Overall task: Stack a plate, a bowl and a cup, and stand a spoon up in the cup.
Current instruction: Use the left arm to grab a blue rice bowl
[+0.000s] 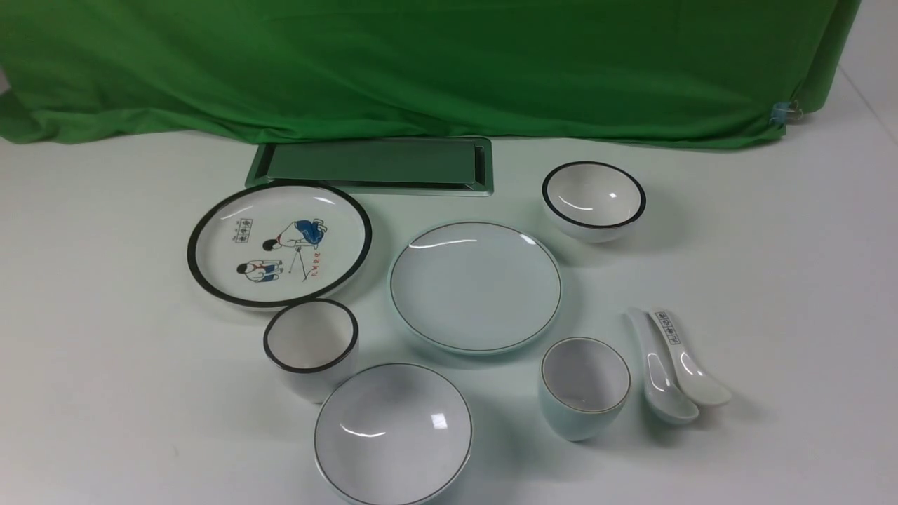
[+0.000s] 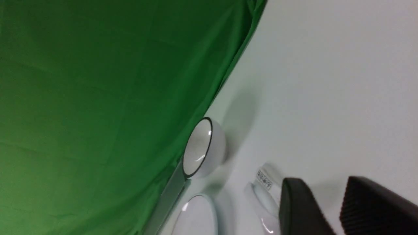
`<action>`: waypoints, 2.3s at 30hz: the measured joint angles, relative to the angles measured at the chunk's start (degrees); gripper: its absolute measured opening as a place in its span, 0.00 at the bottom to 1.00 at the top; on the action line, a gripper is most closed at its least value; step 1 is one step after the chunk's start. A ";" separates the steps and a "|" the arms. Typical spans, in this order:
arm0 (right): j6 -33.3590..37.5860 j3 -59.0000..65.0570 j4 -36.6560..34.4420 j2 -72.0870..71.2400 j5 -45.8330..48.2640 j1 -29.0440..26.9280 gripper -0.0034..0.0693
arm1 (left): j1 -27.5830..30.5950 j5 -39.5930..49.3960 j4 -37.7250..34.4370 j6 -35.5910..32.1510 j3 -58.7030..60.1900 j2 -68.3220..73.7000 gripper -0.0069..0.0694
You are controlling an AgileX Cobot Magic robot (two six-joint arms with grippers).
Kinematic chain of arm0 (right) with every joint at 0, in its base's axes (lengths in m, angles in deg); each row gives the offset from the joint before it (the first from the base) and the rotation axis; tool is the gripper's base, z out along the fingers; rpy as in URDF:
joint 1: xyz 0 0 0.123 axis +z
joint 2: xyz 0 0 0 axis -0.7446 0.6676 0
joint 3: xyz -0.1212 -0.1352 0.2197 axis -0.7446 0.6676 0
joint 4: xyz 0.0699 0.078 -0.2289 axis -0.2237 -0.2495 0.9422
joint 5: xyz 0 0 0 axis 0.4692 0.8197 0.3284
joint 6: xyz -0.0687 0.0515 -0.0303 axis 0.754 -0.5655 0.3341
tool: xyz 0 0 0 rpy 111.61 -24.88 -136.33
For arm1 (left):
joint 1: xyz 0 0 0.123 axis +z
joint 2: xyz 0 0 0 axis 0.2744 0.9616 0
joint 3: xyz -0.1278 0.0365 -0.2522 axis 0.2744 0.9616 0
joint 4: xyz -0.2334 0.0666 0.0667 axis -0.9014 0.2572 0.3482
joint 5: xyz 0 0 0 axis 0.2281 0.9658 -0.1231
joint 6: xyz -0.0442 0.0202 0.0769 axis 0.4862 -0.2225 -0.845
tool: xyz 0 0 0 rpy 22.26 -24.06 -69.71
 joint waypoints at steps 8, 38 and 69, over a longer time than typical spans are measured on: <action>2.16 0.00 0.41 0.00 -2.18 0.00 0.38 | 0.00 0.99 5.80 6.54 -1.07 0.00 0.08; 70.56 -40.12 0.55 51.74 34.11 17.12 0.07 | -32.29 57.41 25.81 -42.71 -50.17 68.43 0.08; 72.86 -40.50 0.55 57.98 29.00 22.22 0.08 | -36.06 37.70 35.55 -15.16 -51.04 94.74 0.25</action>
